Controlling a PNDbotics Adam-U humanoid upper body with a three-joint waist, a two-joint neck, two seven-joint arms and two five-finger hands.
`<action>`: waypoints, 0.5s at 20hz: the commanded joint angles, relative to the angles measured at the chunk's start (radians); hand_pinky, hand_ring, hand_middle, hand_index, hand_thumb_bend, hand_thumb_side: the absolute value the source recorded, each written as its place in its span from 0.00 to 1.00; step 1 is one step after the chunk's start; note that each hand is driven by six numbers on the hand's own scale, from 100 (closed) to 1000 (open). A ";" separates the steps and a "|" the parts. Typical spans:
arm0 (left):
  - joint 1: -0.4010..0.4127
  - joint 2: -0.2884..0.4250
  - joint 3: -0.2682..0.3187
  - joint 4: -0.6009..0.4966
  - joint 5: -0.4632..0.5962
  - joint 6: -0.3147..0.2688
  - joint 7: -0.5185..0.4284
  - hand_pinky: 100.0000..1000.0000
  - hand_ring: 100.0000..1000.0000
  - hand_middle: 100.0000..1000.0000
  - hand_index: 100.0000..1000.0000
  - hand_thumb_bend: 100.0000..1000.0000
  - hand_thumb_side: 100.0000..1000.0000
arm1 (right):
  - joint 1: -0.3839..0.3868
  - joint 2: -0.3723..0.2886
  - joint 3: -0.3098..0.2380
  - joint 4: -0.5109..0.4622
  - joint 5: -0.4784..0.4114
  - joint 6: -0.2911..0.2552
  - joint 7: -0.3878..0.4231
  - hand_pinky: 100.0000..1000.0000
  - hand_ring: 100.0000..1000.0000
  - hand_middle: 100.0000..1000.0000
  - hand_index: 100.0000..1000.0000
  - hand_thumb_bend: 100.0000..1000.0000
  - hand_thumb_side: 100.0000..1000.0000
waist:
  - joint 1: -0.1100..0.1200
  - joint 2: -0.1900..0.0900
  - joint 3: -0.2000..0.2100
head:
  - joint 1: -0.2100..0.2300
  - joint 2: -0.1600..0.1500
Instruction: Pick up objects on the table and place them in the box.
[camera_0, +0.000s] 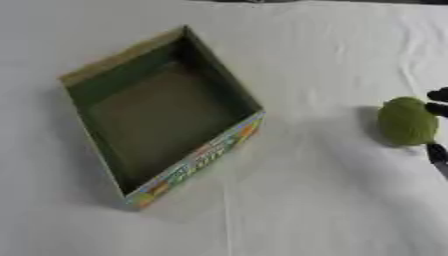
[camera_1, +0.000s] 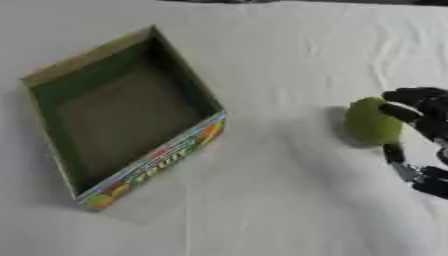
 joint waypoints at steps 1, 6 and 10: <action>-0.001 0.036 0.001 -0.015 0.003 -0.002 -0.004 0.58 0.60 0.58 0.79 0.00 0.51 | -0.010 -0.053 -0.008 -0.016 -0.087 0.073 0.033 0.89 0.88 0.83 0.92 0.00 0.11 | 0.001 -0.016 0.003 | -0.015 0.009; -0.003 0.035 0.001 -0.015 0.005 -0.001 -0.008 0.58 0.60 0.58 0.79 0.00 0.52 | -0.022 -0.073 0.008 -0.016 -0.227 0.130 0.139 0.94 0.89 0.83 0.93 0.00 0.11 | 0.000 -0.014 0.007 | -0.042 0.010; -0.004 0.036 0.000 -0.015 0.006 -0.001 -0.008 0.58 0.60 0.58 0.79 0.00 0.51 | -0.037 -0.089 0.018 -0.016 -0.310 0.168 0.204 1.00 0.91 0.85 0.96 0.00 0.11 | 0.000 -0.015 0.009 | -0.050 0.011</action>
